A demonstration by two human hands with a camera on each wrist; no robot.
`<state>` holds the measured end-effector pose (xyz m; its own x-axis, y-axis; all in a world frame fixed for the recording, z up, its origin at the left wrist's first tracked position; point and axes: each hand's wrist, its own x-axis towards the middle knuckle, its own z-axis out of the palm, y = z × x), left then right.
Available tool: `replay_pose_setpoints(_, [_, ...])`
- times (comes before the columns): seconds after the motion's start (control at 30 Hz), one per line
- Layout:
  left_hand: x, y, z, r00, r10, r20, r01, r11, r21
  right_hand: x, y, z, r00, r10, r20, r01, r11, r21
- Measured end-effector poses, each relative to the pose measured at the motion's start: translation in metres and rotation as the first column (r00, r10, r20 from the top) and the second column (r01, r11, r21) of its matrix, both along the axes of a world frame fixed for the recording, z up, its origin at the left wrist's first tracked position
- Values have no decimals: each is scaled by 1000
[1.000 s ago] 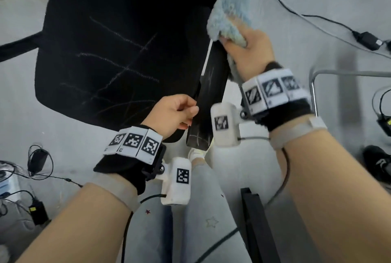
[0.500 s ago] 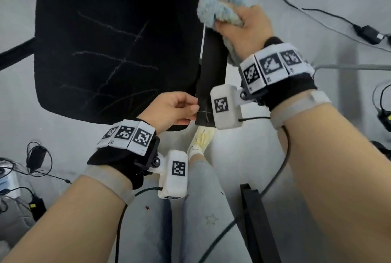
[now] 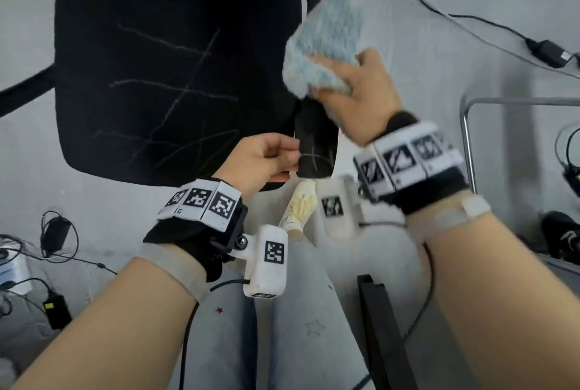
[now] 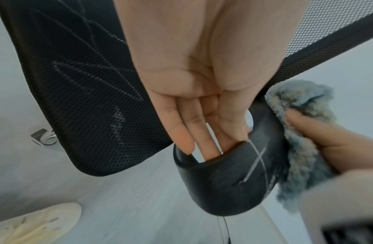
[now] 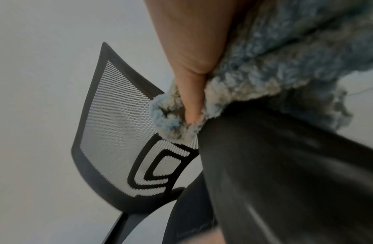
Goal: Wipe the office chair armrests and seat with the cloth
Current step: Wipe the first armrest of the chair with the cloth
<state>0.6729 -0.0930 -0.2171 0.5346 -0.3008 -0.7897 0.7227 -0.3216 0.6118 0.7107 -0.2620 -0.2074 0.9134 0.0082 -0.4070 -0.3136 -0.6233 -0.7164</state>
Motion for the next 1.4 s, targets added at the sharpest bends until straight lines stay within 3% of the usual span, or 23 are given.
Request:
replay_pose_setpoints(0.13, [-3, -1, 3, 999, -48, 3, 48, 997, -56, 21, -3, -3, 997, -28, 70, 28, 1000, 6])
replay_pose_setpoints(0.3, [-4, -6, 2, 1000, 22, -19, -24, 995, -99, -64, 2, -20, 979, -158, 125, 139, 979, 147])
replay_pose_setpoints(0.43, [-5, -7, 4, 999, 8, -35, -13, 987, -163, -113, 0, -32, 980, -163, 116, 151, 982, 112])
replay_pose_setpoints(0.63, [-1, -15, 6, 998, 58, -29, -62, 983, -171, -59, -7, -18, 979, -128, 161, 123, 992, 39])
replay_pose_setpoints(0.8, [12, -28, 6, 997, 80, -7, -80, 985, -152, -17, -11, -14, 956, -239, 171, 227, 970, 87])
replay_pose_setpoints(0.9, [11, -29, 5, 994, 101, -28, -105, 976, -191, -35, -4, -23, 940, -297, 169, 259, 942, 213])
replay_pose_setpoints(1.1, [2, -26, 4, 990, 125, -62, -137, 954, -266, -92, -3, -46, 919, -357, 169, 316, 921, 229])
replay_pose_setpoints(1.23, [-1, -21, 7, 985, 147, -90, -162, 966, -199, -74, 2, -34, 906, -342, 250, 284, 928, 241])
replay_pose_setpoints(1.4, [0, -17, 8, 986, 125, -108, -137, 985, -106, -22, 0, -17, 963, -214, 167, 186, 968, 170])
